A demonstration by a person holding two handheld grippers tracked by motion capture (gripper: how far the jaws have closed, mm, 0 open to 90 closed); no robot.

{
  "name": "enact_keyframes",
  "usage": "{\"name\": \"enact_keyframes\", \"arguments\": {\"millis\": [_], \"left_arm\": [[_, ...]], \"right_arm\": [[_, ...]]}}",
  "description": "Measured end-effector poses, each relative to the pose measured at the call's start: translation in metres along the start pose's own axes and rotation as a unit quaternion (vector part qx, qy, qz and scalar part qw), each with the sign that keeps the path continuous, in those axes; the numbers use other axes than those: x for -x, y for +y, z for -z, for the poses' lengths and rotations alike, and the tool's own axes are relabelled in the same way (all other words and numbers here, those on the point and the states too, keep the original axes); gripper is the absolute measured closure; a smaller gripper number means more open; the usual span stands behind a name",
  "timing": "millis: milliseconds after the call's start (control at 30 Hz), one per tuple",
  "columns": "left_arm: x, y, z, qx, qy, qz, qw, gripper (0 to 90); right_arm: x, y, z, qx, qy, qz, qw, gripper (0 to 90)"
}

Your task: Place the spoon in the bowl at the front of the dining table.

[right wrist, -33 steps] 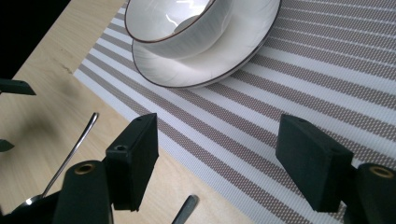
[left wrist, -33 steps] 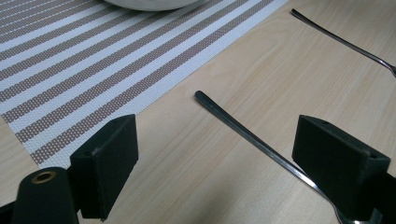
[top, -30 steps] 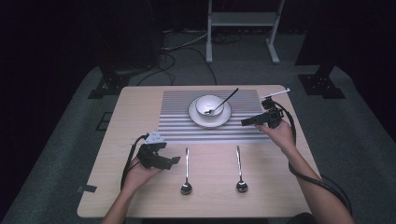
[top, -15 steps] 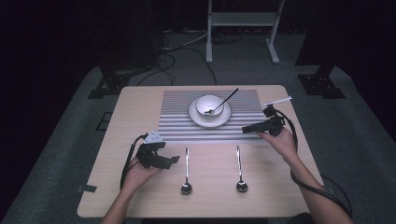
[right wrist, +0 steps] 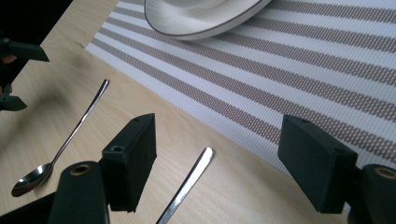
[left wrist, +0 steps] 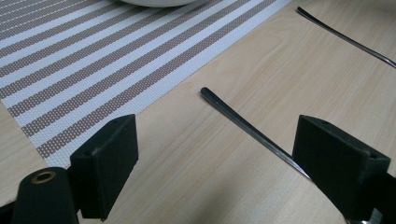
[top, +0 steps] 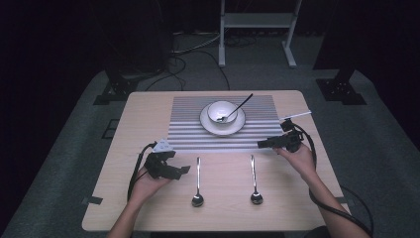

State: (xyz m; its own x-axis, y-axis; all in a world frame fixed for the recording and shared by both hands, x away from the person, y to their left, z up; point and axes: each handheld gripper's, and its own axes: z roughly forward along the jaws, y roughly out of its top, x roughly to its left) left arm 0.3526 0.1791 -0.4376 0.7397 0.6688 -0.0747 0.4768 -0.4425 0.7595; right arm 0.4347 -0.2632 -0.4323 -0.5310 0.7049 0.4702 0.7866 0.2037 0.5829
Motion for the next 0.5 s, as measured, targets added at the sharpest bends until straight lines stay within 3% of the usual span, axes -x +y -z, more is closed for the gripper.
{"name": "enact_keyframes", "arguments": {"millis": [500], "left_arm": [[0.002,0.000,-0.001,-0.004,-0.001,-0.003,1.0000,13.4]], "right_arm": [[-0.006,-0.033,0.005,0.008,-0.002,0.008,0.9999,26.4]]}}
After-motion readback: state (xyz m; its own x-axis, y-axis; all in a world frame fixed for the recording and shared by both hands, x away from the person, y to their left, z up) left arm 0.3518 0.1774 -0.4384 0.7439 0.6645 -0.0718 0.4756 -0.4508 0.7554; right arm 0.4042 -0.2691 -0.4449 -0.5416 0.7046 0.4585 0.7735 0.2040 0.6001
